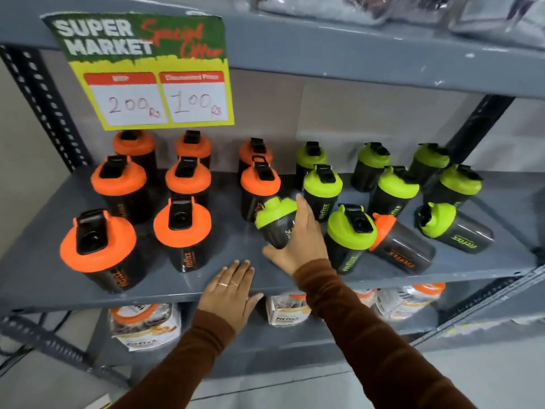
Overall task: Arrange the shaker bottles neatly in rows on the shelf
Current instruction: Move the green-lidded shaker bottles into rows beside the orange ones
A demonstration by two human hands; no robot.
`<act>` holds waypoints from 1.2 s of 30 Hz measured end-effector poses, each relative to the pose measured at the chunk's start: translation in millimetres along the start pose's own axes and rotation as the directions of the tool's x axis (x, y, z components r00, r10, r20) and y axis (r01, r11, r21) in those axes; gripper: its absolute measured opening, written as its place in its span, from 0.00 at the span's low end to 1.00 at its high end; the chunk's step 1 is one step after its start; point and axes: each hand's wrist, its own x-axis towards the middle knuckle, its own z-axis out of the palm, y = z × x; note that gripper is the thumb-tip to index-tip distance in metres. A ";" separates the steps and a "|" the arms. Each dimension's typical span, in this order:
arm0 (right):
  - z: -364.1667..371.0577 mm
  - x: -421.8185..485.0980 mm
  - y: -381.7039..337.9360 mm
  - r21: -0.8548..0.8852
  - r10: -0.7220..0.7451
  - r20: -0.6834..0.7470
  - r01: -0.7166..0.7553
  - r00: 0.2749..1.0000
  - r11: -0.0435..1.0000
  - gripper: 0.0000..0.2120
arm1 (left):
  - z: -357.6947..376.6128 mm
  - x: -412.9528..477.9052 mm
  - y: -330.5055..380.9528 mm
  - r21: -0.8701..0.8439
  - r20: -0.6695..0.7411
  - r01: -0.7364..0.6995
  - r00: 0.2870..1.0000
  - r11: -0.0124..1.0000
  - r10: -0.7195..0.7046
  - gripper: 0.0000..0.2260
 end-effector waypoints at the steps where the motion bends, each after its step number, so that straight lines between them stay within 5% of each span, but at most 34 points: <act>1: -5.3 -3.5 -3.8 0.069 -0.031 -0.055 0.034 0.998 0.997 0.53 | -1.2 0.7 2.5 0.000 0.010 0.002 1.000 1.000 -0.002 0.31; 8: -86.3 -3.4 0.2 0.293 -0.035 -0.537 0.225 0.843 0.929 0.49 | -5.9 24.1 32.0 0.064 0.022 0.029 0.999 0.998 -0.030 0.37; 14: -157.3 2.1 57.6 0.231 0.103 -0.698 0.088 0.709 0.969 0.43 | -5.3 34.9 65.8 0.095 0.070 0.039 0.997 0.995 -0.045 0.39; 16: -174.3 -2.4 71.6 0.211 0.136 -0.622 -0.001 0.771 0.977 0.33 | -8.3 35.1 74.3 0.070 0.054 0.074 0.996 0.995 -0.077 0.42; 17: -178.2 -6.9 76.2 0.207 0.171 -0.532 -0.068 0.829 0.976 0.42 | -7.6 35.5 76.9 0.057 0.035 0.096 0.995 0.994 -0.098 0.44; 18: -179.3 -9.9 83.9 0.243 0.214 -0.430 -0.116 0.877 0.963 0.27 | -5.3 35.9 77.5 0.059 0.014 0.102 0.995 0.993 -0.103 0.46; 21: -174.0 -7.4 120.1 0.381 0.421 -0.634 -0.212 0.649 0.900 0.36 | -3.1 35.4 78.8 0.050 -0.020 0.114 0.993 0.992 -0.113 0.48; 22: -170.4 -6.9 128.4 0.388 0.442 -0.644 -0.231 0.624 0.892 0.37 | -4.3 35.2 79.9 0.066 -0.025 0.121 0.993 0.990 -0.119 0.45; 26: -160.7 4.9 167.1 0.347 0.451 -0.616 -0.291 0.646 0.892 0.37 | -8.7 34.3 83.2 0.116 0.029 0.131 0.990 0.985 -0.135 0.32; 36: -134.6 4.3 197.7 0.230 0.496 -0.464 -0.442 0.734 0.867 0.38 | -8.7 33.9 85.0 0.151 0.053 0.149 0.986 0.977 -0.159 0.32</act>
